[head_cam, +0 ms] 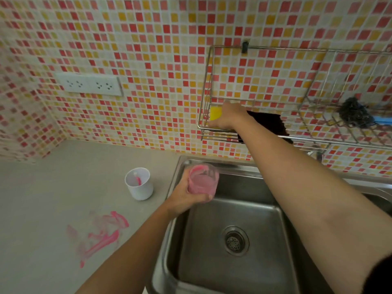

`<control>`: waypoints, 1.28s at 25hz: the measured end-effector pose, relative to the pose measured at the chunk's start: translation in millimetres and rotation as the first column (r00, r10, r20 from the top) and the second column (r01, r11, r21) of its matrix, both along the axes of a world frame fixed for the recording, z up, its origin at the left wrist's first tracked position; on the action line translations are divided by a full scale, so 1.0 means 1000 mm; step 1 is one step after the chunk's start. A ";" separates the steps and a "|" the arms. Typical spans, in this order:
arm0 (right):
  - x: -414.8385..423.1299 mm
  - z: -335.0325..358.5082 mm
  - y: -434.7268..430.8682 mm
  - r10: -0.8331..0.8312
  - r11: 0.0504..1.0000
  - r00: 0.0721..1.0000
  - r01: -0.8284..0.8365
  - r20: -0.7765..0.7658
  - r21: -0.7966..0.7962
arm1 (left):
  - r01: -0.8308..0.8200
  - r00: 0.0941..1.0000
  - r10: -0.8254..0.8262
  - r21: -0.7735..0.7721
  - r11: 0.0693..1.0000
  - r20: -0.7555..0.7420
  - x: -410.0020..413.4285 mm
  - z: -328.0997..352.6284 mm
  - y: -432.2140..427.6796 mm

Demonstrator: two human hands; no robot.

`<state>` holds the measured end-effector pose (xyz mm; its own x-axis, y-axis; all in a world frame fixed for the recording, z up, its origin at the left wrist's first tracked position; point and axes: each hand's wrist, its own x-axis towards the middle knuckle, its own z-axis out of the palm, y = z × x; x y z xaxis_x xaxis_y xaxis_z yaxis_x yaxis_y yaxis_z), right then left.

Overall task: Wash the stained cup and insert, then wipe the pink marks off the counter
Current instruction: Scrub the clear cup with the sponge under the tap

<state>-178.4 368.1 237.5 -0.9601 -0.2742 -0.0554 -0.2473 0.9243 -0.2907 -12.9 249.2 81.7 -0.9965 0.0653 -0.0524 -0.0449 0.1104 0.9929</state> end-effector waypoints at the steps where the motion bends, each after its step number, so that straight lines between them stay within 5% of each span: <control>1: -0.001 -0.001 -0.005 -0.021 1.000 1.000 0.020 -0.015 -0.020 | 0.000 1.000 0.000 -0.003 1.000 0.000 0.001 0.000 -0.002; 6: 0.016 0.014 0.008 -0.118 0.978 0.992 0.108 -0.046 -0.179 | -0.025 0.999 0.023 -0.036 0.999 -0.035 0.000 -0.002 0.000; 8: 0.036 0.023 0.034 -0.104 0.977 0.972 0.061 -0.210 -0.203 | -0.031 0.997 0.024 -0.096 0.995 -0.073 -0.003 -0.005 0.005; 11: 0.081 0.014 0.075 0.033 0.985 0.821 -0.124 -0.570 -0.121 | -0.076 0.991 0.056 -0.168 0.983 -0.121 -0.007 -0.009 0.013; 13: 0.111 -0.010 0.093 0.185 0.967 0.739 -0.255 -0.647 -0.015 | -0.108 0.987 0.086 -0.174 0.979 -0.132 -0.009 -0.010 0.014; 18: 0.136 -0.074 0.131 0.464 0.886 0.825 -0.438 -0.321 0.155 | -0.090 0.987 0.062 -0.188 0.978 -0.150 -0.011 -0.011 0.034; 24: 0.120 -0.090 0.142 0.656 0.741 0.735 -0.585 -0.172 0.330 | -0.085 0.969 0.002 -0.327 0.941 -0.247 -0.017 -0.013 0.056; 29: 0.114 -0.092 0.154 0.823 0.504 0.553 -0.605 -0.130 0.617 | -0.066 0.964 -0.049 -0.411 0.909 -0.262 -0.014 -0.011 0.070; 32: 0.117 -0.090 0.148 0.824 0.451 0.567 -0.635 -0.018 0.628 | -0.024 0.973 -0.083 -0.451 0.892 -0.215 -0.013 -0.015 0.075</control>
